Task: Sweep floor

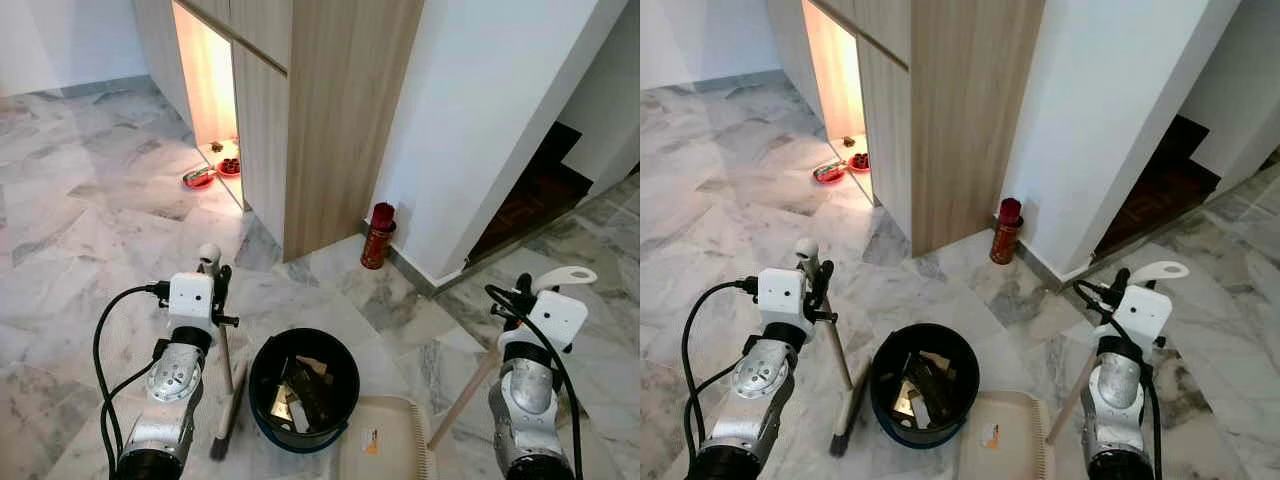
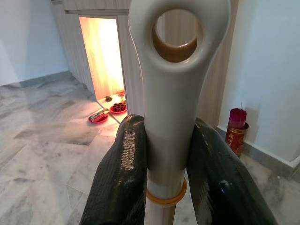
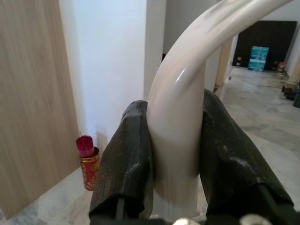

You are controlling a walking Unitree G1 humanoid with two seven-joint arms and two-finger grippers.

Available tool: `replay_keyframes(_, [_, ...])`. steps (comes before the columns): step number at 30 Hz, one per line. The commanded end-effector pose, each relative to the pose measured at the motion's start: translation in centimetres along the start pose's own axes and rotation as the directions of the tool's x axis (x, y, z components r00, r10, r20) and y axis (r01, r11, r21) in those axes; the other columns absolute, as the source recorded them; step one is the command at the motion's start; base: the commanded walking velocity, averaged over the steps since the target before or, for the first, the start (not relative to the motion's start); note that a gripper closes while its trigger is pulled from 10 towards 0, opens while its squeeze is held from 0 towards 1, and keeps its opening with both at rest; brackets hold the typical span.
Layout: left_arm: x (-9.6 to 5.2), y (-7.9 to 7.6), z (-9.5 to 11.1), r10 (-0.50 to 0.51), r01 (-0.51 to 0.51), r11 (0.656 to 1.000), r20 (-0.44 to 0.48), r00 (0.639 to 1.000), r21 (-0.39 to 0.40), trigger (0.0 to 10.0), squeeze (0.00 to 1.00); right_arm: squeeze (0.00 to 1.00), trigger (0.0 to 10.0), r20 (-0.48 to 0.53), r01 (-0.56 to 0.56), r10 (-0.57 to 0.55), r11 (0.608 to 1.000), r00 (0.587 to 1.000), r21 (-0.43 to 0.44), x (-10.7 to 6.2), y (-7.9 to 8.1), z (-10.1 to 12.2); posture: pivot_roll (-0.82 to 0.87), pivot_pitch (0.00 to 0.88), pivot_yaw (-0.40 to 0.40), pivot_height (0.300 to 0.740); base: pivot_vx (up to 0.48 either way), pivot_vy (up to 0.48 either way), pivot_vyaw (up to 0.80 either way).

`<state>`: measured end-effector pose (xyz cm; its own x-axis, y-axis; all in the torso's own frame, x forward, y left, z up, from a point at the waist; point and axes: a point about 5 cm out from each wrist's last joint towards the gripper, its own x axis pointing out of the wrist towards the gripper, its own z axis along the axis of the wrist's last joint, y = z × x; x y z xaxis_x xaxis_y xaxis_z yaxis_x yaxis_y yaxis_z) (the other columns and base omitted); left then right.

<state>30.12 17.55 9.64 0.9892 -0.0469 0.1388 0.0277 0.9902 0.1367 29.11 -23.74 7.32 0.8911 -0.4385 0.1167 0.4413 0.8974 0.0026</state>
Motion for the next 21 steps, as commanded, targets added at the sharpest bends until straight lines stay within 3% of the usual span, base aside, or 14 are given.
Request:
replay_keyframes(1, [0.45, 0.1, 1.27, -0.004, 0.004, 1.0, 0.053, 0.999, -0.007, 10.0, 0.0, 0.0, 10.0, 0.058, -0.008, 0.006, 0.999, 0.998, 0.034, 0.4, 0.69, 1.08, 0.26, 0.013, -0.081, 0.74, 0.0, 0.0, 0.0])
replay_keyframes(6, [0.38, 0.07, 1.21, -0.001, 0.001, 1.0, 0.051, 0.999, -0.007, 10.0, 0.0, 0.0, 10.0, 0.056, -0.014, 0.012, 0.999, 0.998, 0.029, 0.25, 0.53, 0.96, 0.26, 0.017, -0.083, 0.74, 0.0, 0.0, 0.0])
replay_keyframes(21, [0.39, -0.42, 1.2, -0.018, 0.019, 1.0, 0.049, 0.999, -0.012, 10.0, 0.0, 0.0, 10.0, 0.064, -0.031, 0.029, 0.999, 0.998, 0.023, 0.1, 0.83, 1.02, 0.25, 0.034, -0.078, 0.74, -0.272, 0.0, 0.0])
